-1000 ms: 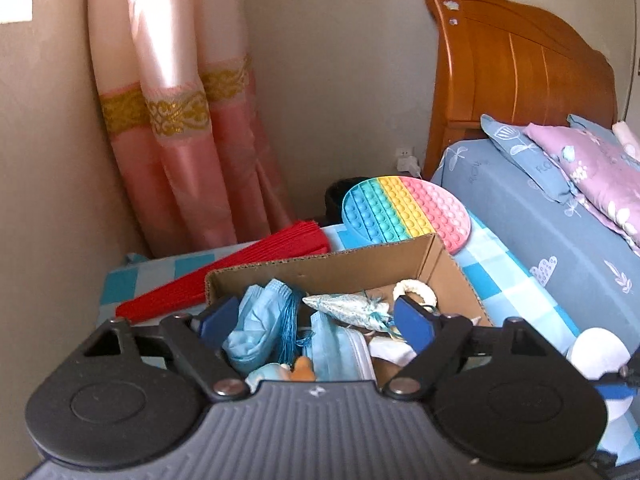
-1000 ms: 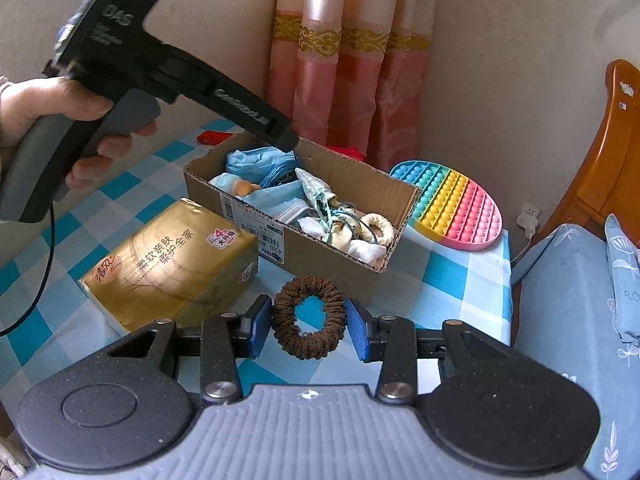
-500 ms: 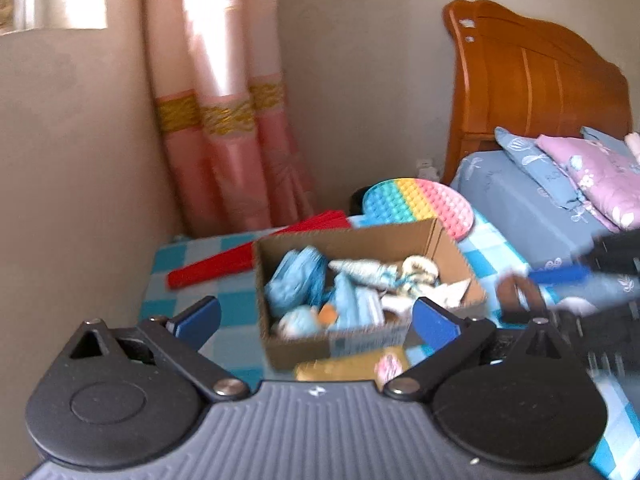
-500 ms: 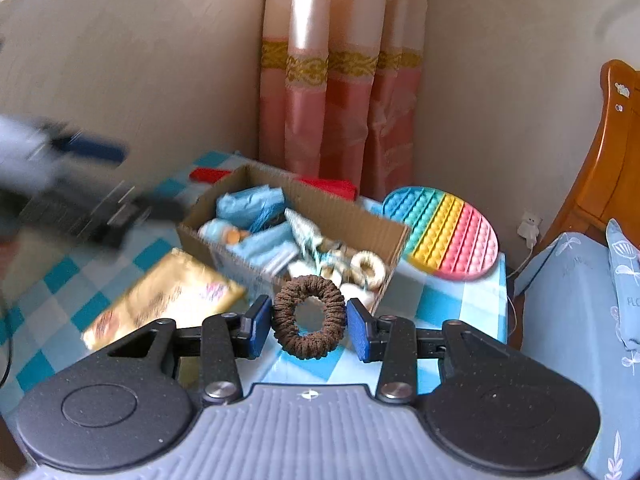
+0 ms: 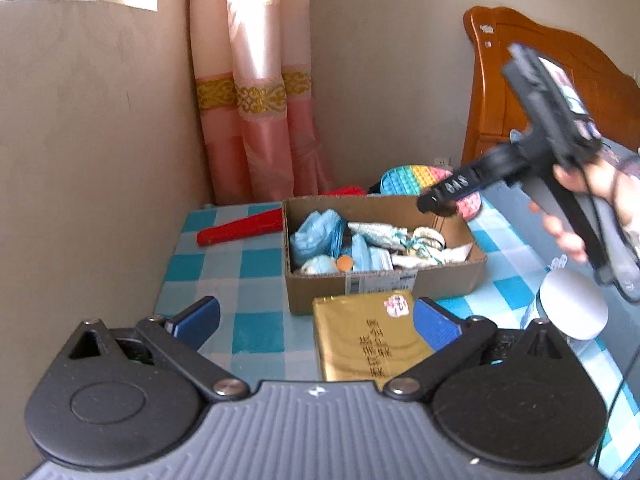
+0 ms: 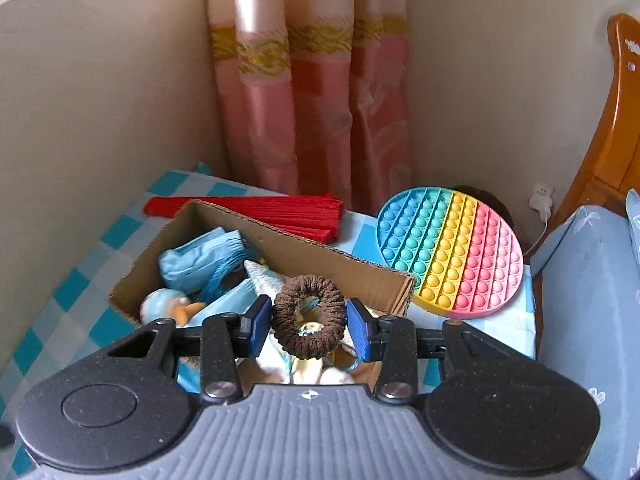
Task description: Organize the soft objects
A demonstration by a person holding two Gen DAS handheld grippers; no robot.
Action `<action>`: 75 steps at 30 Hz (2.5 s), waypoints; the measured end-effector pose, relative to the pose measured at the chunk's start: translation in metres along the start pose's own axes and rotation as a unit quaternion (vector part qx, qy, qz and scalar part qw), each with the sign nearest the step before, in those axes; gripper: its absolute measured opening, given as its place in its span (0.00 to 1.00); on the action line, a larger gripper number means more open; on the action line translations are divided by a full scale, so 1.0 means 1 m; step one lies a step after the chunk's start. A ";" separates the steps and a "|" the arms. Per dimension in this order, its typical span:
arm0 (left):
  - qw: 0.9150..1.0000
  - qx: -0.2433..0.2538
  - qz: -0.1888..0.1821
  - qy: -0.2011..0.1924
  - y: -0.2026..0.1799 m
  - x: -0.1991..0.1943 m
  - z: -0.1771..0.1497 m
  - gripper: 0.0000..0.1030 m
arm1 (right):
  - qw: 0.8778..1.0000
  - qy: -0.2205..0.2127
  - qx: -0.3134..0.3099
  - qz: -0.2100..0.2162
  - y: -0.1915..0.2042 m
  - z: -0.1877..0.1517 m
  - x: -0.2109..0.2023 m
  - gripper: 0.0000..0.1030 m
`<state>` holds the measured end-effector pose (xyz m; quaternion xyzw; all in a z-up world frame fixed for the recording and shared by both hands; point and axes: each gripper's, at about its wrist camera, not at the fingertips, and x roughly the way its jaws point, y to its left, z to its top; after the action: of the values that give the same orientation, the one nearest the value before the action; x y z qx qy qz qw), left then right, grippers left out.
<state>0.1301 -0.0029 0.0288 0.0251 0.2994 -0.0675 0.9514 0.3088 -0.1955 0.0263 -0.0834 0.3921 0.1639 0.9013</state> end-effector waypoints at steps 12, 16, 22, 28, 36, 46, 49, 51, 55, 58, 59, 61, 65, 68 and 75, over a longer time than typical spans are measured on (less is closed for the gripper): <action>1.000 -0.002 0.007 0.006 -0.002 0.001 -0.014 0.99 | 1.000 -0.014 -0.008 -0.006 0.012 0.015 0.020 0.98; 1.000 -0.011 0.013 -0.004 0.003 -0.004 -0.013 0.99 | 0.999 -0.032 0.005 0.006 0.011 0.014 0.004 1.00; 1.000 -0.016 0.017 -0.020 0.001 -0.018 -0.014 0.99 | 0.999 -0.035 0.002 -0.009 0.017 0.001 -0.023 1.00; 0.999 -0.020 0.037 -0.026 -0.002 -0.032 -0.018 0.99 | 0.999 -0.036 0.001 -0.003 0.028 -0.025 -0.064 1.00; 0.995 -0.049 0.082 -0.026 0.003 -0.058 -0.025 0.99 | 0.997 -0.034 0.018 -0.069 0.044 -0.079 -0.120 1.00; 0.993 -0.059 0.104 0.003 -0.002 -0.082 -0.035 0.99 | 0.990 -0.031 0.099 -0.097 0.071 -0.147 -0.178 1.00; 0.993 -0.057 0.105 0.020 -0.006 -0.083 -0.039 0.99 | 0.989 -0.037 0.103 -0.101 0.079 -0.161 -0.192 1.00; 0.993 -0.053 0.102 0.024 -0.010 -0.086 -0.042 0.99 | 0.988 -0.042 0.105 -0.102 0.084 -0.168 -0.200 1.00; 0.994 -0.046 0.094 0.034 -0.019 -0.090 -0.048 0.99 | 0.988 -0.046 0.101 -0.108 0.093 -0.180 -0.211 1.00; 0.994 -0.041 0.090 0.041 -0.024 -0.092 -0.054 0.99 | 0.988 -0.049 0.098 -0.111 0.097 -0.184 -0.215 1.00; 0.994 -0.041 0.089 0.043 -0.025 -0.092 -0.055 0.99 | 0.988 -0.049 0.097 -0.111 0.099 -0.185 -0.215 1.00; 0.994 -0.041 0.090 0.045 -0.026 -0.094 -0.057 0.99 | 0.988 -0.047 0.094 -0.114 0.100 -0.187 -0.214 1.00; 0.994 -0.038 0.089 0.050 -0.028 -0.093 -0.059 0.99 | 0.989 -0.046 0.093 -0.109 0.102 -0.190 -0.213 1.00; 0.994 -0.037 0.086 0.054 -0.030 -0.092 -0.060 0.99 | 0.989 -0.042 0.094 -0.108 0.102 -0.191 -0.211 1.00; 0.995 -0.035 0.079 0.056 -0.032 -0.092 -0.059 0.99 | 0.990 -0.038 0.089 -0.105 0.106 -0.190 -0.207 1.00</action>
<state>0.0178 -0.0188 0.0326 0.0188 0.3516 0.0201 0.9358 0.0090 -0.1976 0.0471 -0.0370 0.3594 0.0358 0.9318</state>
